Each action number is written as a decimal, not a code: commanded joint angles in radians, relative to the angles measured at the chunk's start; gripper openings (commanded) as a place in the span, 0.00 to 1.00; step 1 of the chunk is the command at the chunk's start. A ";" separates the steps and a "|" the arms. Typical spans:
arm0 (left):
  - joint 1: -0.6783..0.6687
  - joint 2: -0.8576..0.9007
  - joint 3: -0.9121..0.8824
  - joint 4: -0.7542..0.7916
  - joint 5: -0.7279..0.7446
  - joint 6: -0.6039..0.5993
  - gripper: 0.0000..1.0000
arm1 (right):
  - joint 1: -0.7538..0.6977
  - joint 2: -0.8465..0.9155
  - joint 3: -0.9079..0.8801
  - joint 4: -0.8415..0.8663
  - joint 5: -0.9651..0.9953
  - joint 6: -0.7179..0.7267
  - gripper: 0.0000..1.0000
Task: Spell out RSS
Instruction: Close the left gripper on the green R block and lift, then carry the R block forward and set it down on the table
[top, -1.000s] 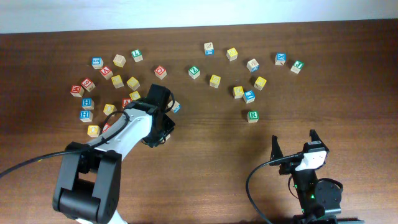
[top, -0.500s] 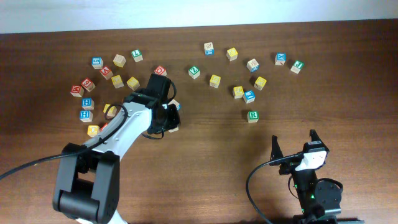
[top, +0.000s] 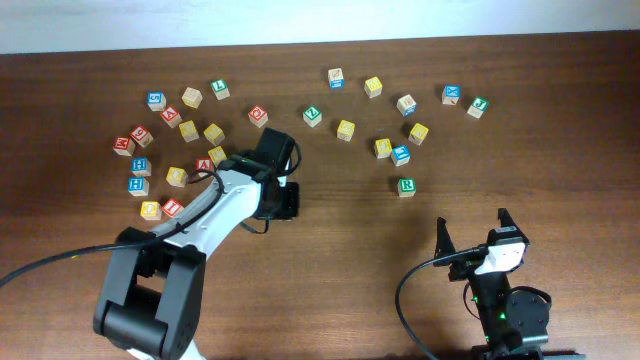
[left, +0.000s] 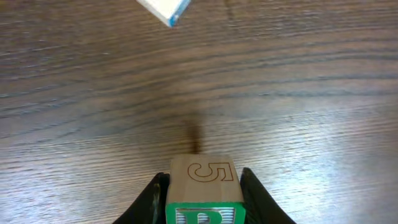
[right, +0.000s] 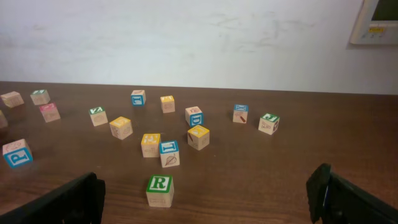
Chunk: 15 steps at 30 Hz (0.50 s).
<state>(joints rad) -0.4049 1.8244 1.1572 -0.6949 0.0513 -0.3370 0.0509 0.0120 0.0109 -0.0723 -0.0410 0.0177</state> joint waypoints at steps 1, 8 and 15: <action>-0.001 0.010 -0.011 -0.025 -0.033 -0.061 0.25 | -0.006 -0.006 -0.005 -0.006 0.008 -0.003 0.98; -0.001 0.011 -0.012 -0.043 -0.033 -0.062 0.38 | -0.006 -0.006 -0.005 -0.006 0.008 -0.003 0.98; -0.001 0.011 -0.007 -0.040 -0.033 -0.062 0.47 | -0.006 -0.006 -0.005 -0.006 0.008 -0.003 0.98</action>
<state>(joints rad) -0.4049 1.8244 1.1557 -0.7364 0.0257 -0.3908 0.0509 0.0120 0.0109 -0.0723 -0.0410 0.0181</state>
